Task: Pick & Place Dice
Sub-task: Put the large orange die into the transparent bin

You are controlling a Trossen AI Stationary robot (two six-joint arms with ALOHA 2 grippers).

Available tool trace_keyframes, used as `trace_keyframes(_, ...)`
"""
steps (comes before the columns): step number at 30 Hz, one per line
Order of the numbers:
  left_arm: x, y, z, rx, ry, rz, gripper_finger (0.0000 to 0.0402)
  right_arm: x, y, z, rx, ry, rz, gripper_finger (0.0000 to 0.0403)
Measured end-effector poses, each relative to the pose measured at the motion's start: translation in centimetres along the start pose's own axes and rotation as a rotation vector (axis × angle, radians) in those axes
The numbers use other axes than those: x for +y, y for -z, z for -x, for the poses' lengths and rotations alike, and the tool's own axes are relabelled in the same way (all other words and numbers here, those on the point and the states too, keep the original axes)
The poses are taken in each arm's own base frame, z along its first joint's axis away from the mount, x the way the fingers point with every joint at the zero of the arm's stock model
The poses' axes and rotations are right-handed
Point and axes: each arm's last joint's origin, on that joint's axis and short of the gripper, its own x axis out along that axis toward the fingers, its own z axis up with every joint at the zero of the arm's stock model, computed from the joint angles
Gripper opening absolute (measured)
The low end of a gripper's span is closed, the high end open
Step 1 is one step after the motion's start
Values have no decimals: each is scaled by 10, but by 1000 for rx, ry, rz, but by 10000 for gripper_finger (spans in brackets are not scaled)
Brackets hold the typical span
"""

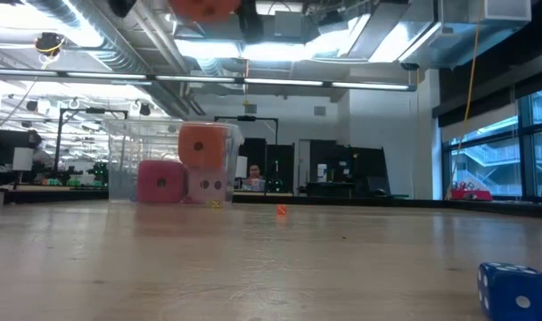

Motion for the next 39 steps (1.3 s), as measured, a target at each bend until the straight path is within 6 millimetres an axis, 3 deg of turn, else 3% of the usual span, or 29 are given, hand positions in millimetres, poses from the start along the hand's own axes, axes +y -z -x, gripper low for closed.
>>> trace_keyframes(4,0,-4,5,-28,14,-5,35,-1,1,-2,-3,-17,2,293)
trace_keyframes(9,1,-5,7,-36,0,-3,23,0,-4,0,-15,-27,-1,339)
trace_keyframes(14,3,-4,8,-26,-27,-19,9,-1,-8,5,-17,-15,9,336)
trace_keyframes(23,8,-3,15,-27,-91,-22,0,12,-24,34,-65,60,73,308)
trace_keyframes(34,34,-2,27,-48,-382,46,1,51,-46,94,-185,91,150,286)
trace_keyframes(39,50,-3,34,-70,-540,52,0,68,-46,112,-203,73,190,283)
